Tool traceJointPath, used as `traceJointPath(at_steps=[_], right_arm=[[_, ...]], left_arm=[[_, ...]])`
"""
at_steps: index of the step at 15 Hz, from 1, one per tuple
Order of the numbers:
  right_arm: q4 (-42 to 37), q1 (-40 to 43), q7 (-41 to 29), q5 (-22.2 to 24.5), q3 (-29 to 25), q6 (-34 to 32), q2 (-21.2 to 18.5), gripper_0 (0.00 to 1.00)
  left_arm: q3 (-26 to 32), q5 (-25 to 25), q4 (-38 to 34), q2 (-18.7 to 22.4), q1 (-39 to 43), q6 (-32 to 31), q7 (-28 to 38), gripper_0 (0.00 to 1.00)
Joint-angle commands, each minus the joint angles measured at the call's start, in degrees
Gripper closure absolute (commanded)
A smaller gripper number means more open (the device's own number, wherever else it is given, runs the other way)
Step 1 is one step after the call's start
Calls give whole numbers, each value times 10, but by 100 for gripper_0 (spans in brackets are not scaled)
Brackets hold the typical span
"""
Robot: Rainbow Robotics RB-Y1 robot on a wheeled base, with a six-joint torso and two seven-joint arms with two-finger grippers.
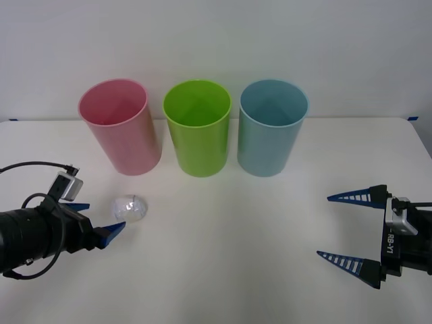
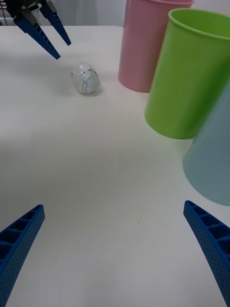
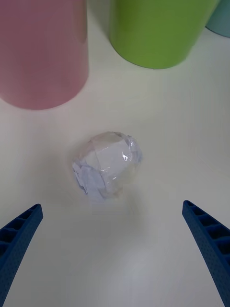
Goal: Put cans in the blue bin and PET bottles in the pink bin and trash in the green bin.
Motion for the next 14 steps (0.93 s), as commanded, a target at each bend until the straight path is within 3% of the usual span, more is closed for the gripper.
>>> traceJointPath(at_steps=[1, 9, 14], right_arm=[[0, 0, 0, 0, 0, 0, 0, 0], [0, 0, 0, 0, 0, 0, 0, 0], [0, 0, 0, 0, 0, 0, 0, 0]], left_arm=[[-10, 10, 27, 4, -41, -38, 1, 0], [-103, 22, 104, 12, -157, -68, 34, 0], [-126, 17, 135, 12, -192, -69, 34, 0]])
